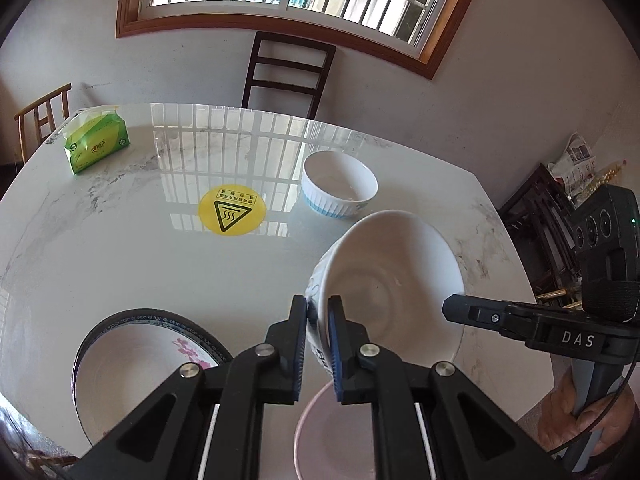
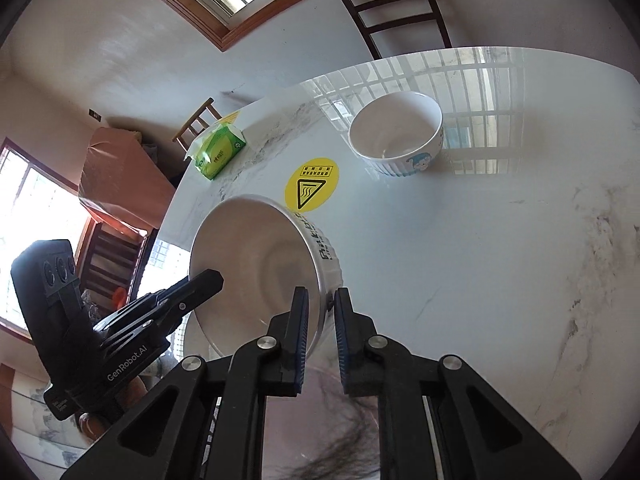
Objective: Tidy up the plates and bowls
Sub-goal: 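Carry the white pink-banded bowl over the pink bowl and lower it inside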
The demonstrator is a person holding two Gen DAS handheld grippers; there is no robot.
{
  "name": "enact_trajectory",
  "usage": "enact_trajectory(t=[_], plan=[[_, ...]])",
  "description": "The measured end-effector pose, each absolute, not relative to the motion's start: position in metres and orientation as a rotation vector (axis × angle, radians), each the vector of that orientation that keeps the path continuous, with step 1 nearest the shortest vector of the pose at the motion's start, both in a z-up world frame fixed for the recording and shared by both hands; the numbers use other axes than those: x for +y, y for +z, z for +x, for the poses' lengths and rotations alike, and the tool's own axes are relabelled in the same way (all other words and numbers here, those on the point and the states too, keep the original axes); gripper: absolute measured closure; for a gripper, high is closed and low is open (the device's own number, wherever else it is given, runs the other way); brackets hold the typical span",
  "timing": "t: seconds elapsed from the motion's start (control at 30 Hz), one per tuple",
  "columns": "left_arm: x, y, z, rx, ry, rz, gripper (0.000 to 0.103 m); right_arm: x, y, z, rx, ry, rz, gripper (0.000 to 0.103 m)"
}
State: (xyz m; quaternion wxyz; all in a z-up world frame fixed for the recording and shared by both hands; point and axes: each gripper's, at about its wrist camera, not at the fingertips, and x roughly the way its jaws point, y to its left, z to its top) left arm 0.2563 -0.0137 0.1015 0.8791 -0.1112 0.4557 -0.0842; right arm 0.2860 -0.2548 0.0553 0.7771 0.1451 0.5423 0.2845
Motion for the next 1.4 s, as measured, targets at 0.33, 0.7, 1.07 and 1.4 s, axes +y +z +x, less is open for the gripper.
enact_trajectory(t=[0.33, 0.7, 1.07, 1.4], plan=[[-0.032, 0.105, 0.189, 0.968, -0.238, -0.215, 0.092, -0.271, 0.067, 0.208, 1.171, 0.634, 0.249, 0.089], [-0.041, 0.070, 0.162, 1.060, -0.248, -0.205, 0.092, -0.277, 0.044, 0.176, 1.220, 0.608, 0.227, 0.089], [-0.042, 0.048, 0.161, 1.105, -0.225, -0.190, 0.092, -0.270, 0.020, 0.172, 1.278, 0.589, 0.202, 0.089], [-0.045, 0.037, 0.169, 1.124, -0.217, -0.179, 0.092, -0.265, 0.010, 0.175, 1.296, 0.580, 0.198, 0.089]])
